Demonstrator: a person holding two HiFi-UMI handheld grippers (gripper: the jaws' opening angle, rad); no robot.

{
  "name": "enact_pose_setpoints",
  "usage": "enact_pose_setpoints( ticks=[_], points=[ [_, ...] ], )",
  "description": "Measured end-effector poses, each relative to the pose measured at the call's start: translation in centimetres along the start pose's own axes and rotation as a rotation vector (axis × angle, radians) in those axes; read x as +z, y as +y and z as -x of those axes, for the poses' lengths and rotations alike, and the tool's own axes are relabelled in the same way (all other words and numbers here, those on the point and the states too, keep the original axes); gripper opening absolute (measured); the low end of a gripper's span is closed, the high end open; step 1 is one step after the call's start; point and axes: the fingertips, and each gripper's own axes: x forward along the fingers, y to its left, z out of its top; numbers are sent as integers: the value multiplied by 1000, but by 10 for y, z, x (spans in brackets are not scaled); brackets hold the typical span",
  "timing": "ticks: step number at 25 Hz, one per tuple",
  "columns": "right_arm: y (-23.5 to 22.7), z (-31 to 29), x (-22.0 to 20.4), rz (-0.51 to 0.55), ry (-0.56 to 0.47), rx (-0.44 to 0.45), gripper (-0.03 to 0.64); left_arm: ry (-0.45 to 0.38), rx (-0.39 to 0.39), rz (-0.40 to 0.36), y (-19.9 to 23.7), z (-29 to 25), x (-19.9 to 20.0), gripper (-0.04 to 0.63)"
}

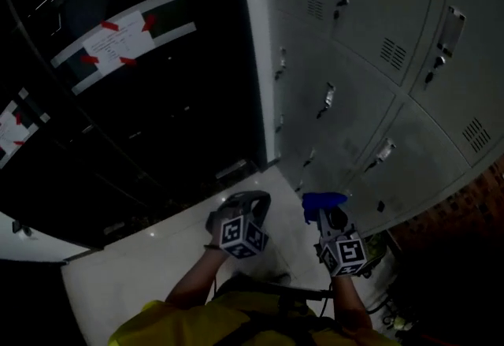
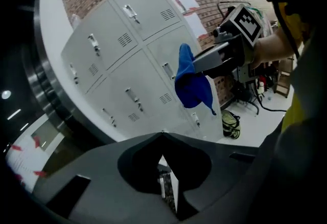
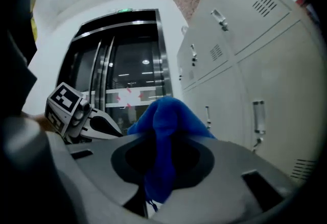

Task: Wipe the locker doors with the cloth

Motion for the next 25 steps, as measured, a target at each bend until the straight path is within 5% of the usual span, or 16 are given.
enact_pose_setpoints(
  ticks=[9, 17, 25],
  points=[
    [153, -1, 6, 47, -12, 261, 71, 184, 243, 173, 5, 173, -122, -2],
    [237, 103, -15, 19, 17, 243, 71, 211, 251, 220, -82, 292, -157, -2],
    [289, 202, -35, 40, 67, 287, 71, 179, 209, 204, -170, 356, -122, -2]
  ],
)
